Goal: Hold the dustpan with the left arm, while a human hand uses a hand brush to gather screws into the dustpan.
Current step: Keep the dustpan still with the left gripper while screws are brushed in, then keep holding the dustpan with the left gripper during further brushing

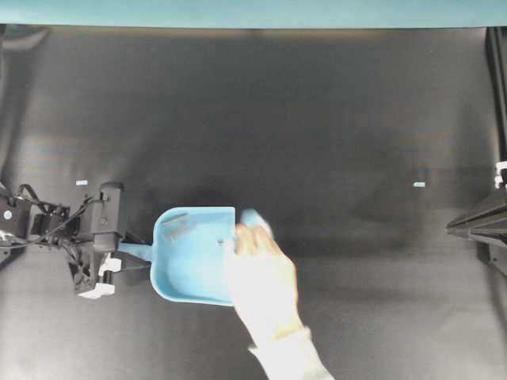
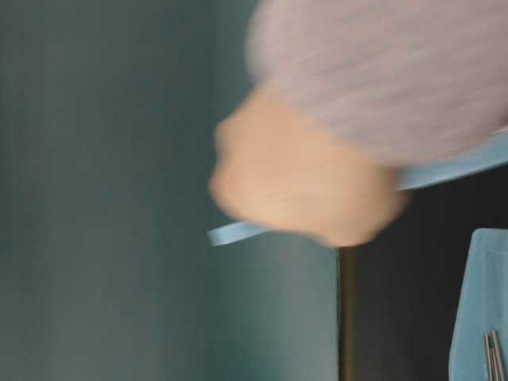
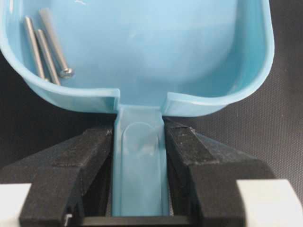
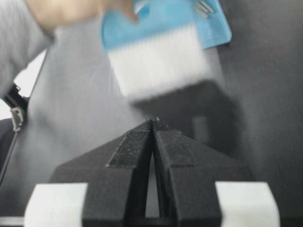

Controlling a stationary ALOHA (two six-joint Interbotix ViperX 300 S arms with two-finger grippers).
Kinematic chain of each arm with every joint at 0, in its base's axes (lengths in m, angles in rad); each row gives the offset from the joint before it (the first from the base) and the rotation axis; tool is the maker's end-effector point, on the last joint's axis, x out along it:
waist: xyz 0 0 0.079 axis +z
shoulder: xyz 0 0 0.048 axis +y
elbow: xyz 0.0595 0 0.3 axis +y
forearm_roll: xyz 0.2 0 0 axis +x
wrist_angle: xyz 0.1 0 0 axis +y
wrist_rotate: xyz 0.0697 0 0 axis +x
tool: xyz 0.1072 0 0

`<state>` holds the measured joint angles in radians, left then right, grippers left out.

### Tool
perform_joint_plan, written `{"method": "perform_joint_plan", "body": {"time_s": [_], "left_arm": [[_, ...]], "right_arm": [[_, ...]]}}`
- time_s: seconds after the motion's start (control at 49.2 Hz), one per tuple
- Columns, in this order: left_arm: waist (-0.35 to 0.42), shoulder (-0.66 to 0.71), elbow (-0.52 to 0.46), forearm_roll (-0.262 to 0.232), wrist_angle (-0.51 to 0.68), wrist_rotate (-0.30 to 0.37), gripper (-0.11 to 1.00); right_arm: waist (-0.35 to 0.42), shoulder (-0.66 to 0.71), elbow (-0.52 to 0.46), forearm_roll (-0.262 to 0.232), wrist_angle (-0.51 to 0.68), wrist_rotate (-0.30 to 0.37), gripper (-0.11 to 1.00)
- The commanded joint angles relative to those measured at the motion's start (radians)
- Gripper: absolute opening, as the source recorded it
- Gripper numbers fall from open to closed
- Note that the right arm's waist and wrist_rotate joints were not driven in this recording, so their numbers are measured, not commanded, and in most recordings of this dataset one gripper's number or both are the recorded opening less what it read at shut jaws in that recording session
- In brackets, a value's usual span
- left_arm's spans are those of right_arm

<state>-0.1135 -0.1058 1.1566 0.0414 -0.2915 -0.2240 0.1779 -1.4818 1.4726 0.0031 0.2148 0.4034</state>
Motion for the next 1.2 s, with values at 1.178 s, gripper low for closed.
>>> {"method": "perform_joint_plan", "body": {"time_s": [1.178], "left_arm": [[0.049,0.067,0.083,0.005,-0.354,0.037,0.30]], "right_arm": [[0.000,0.003,-0.005,0.002,-0.009,0.000,0.00]]}}
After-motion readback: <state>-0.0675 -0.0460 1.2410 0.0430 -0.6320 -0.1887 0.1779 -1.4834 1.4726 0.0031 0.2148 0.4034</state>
